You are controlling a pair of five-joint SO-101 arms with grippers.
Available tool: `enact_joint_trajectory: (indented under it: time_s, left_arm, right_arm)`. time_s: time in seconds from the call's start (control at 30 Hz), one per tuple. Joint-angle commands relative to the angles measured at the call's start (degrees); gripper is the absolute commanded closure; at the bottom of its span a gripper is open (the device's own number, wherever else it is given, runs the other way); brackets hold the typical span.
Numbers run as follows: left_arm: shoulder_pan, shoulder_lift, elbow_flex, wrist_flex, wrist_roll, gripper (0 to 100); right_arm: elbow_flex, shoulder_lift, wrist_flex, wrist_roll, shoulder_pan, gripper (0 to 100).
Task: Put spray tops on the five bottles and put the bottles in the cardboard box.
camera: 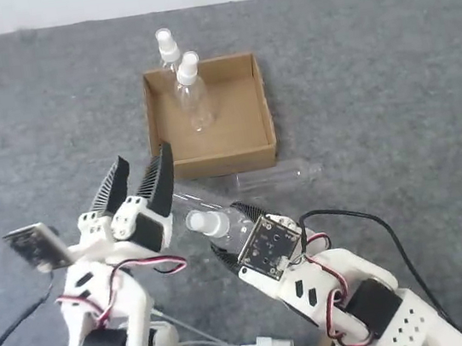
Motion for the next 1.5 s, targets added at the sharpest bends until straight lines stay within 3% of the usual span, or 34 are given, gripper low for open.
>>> enact_joint_trajectory:
  time_s: [0.0, 0.33, 0.73, 0.93, 1.07, 1.47]
  left_arm:
    - [4.04, -0.88, 2.77, 0.09, 0.26, 75]
    - [16.53, -0.97, 3.3, 6.59, -2.64, 75]
    - [16.79, -0.97, -3.56, 10.2, -2.2, 75]
    - [4.04, -0.97, -3.82, 7.56, -2.2, 75]
    - [-4.66, -1.05, -3.82, 6.51, -2.02, 75]
    - [-25.41, -1.05, -3.21, 6.68, 11.43, 75]
  right_arm:
    - [-1.49, -1.45, -1.36, 0.18, 0.4, 99.2]
    - [-1.49, -1.45, -1.36, 0.53, 0.66, 99.2]
    - [-1.41, -1.45, -1.19, 0.44, 0.75, 99.2]
    - [-1.49, -1.45, -1.01, 0.35, 1.19, 99.2]
    - [-2.29, -1.27, -1.36, 0.26, 5.32, 99.2]
    - [-9.67, -0.66, -1.36, -3.43, 14.02, 99.2]
